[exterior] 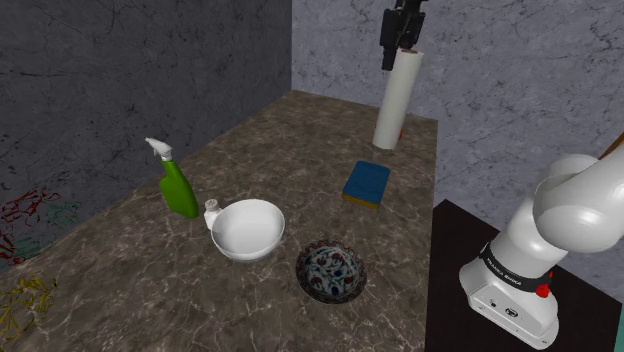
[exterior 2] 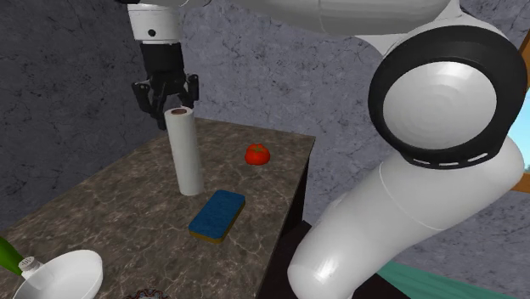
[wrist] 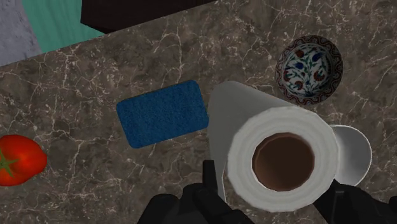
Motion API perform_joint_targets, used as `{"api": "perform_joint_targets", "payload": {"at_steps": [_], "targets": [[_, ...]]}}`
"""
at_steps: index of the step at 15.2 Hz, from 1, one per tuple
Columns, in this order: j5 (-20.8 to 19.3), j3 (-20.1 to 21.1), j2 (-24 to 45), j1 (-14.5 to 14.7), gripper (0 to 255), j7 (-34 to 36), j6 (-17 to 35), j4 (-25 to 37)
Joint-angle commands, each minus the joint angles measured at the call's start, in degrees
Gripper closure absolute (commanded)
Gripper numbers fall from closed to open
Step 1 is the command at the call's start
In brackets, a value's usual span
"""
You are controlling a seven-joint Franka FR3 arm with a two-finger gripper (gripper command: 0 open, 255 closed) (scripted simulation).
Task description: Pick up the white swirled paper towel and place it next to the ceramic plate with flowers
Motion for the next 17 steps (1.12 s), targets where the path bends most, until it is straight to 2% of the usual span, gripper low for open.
{"api": "perform_joint_targets", "payload": {"at_steps": [1,8,17], "targets": [[0.89,1.91,0.12,0.83,255,2.83,-1.02,1.33],[3.33,8.2,2.57,3.32,255,11.97,-3.73,7.4],[3.79,8.36,-0.04,3.53,255,11.15,3.13,-2.09]]}}
